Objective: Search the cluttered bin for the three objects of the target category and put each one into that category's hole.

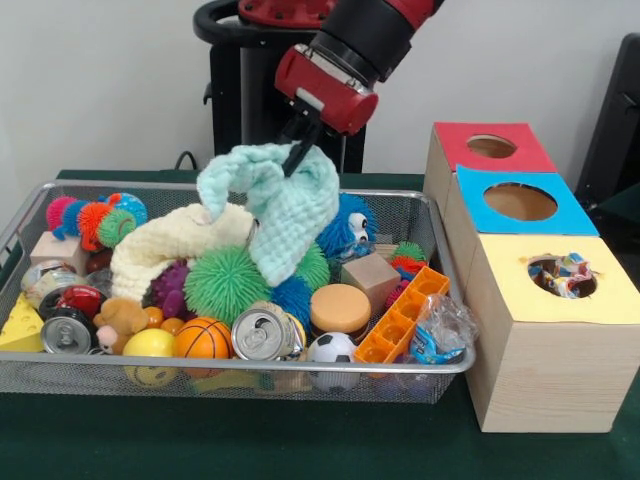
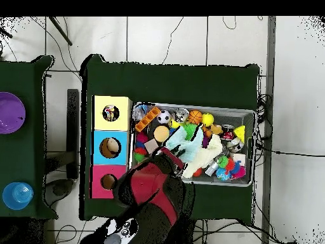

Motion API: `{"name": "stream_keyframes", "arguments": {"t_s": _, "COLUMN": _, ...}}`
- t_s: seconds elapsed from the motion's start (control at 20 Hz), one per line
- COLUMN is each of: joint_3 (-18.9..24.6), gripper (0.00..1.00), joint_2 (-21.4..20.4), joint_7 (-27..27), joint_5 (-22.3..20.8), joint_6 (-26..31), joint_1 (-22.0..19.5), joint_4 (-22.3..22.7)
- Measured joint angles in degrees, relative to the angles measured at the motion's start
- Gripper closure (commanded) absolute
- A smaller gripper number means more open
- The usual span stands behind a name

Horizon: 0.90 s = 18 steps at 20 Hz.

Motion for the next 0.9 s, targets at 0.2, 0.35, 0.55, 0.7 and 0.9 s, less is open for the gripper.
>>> {"name": "stream_keyframes", "arguments": {"t_s": 0.2, "joint_3": -2.67, "gripper": 1.0, "joint_2": 1.0, "joint_7": 0.0, "joint_5": 1.78, "joint_6": -1.26, "joint_1": 0.74, "joint_4": -0.39}}
{"name": "stream_keyframes", "arguments": {"t_s": 0.35, "joint_3": -4.45, "gripper": 1.0, "joint_2": 1.78, "joint_7": 0.0, "joint_5": 3.24, "joint_6": -2.13, "joint_1": 1.16, "joint_4": -0.43}}
{"name": "stream_keyframes", "arguments": {"t_s": 0.55, "joint_3": -6.97, "gripper": 1.0, "joint_2": 3.11, "joint_7": 0.0, "joint_5": 5.35, "joint_6": -3.4, "joint_1": 1.89, "joint_4": -0.44}}
{"name": "stream_keyframes", "arguments": {"t_s": 0.7, "joint_3": -9.61, "gripper": 1.0, "joint_2": 4.67, "joint_7": 0.0, "joint_5": 7.63, "joint_6": -4.51, "joint_1": 2.58, "joint_4": -0.48}}
{"name": "stream_keyframes", "arguments": {"t_s": 0.9, "joint_3": -12.52, "gripper": 1.0, "joint_2": 6.51, "joint_7": 0.0, "joint_5": 10.44, "joint_6": -5.94, "joint_1": 3.38, "joint_4": -0.52}}
